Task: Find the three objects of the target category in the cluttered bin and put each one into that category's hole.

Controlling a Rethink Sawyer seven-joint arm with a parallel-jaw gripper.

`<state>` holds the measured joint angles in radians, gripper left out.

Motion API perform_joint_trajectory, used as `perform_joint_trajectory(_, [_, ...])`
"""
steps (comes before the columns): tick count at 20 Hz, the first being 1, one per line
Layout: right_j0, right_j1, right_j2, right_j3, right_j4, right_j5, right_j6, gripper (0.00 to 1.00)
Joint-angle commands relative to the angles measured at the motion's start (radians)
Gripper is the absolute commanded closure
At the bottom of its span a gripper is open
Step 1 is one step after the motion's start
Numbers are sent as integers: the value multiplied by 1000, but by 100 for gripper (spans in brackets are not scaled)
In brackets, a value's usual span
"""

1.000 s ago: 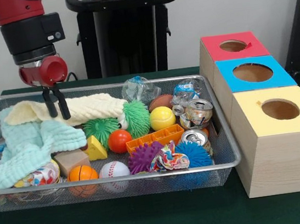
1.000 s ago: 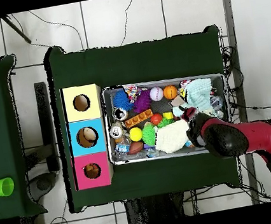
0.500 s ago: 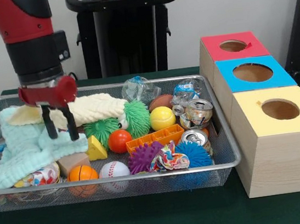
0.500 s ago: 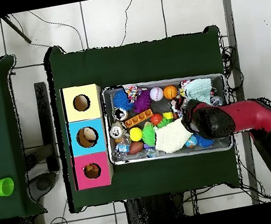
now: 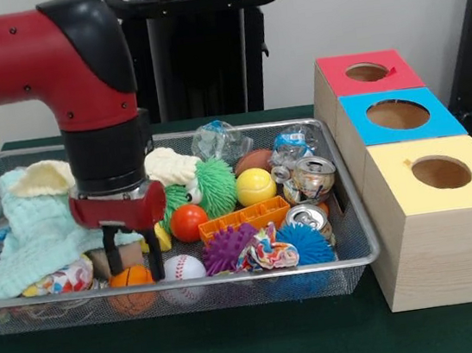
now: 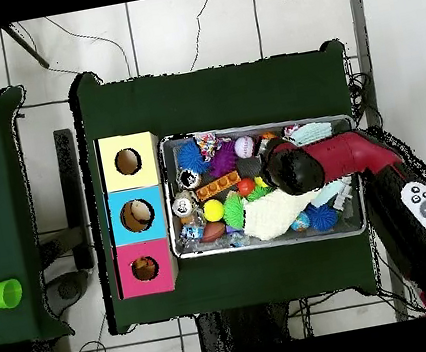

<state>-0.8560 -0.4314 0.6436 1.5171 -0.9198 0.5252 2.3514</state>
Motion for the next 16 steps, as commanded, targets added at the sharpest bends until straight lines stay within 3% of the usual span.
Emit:
perform_joint_trajectory(1, [52,253,-104,-266,-152,38,-222,0])
perform_joint_trajectory(5, [27,314,-87,-303,-175,26,-294,0])
perform_joint_trajectory(10, [46,328,-123,-297,-200,-16,-196,0])
perform_joint_trajectory(16, [55,383,-127,-352,-234,-92,-135,0])
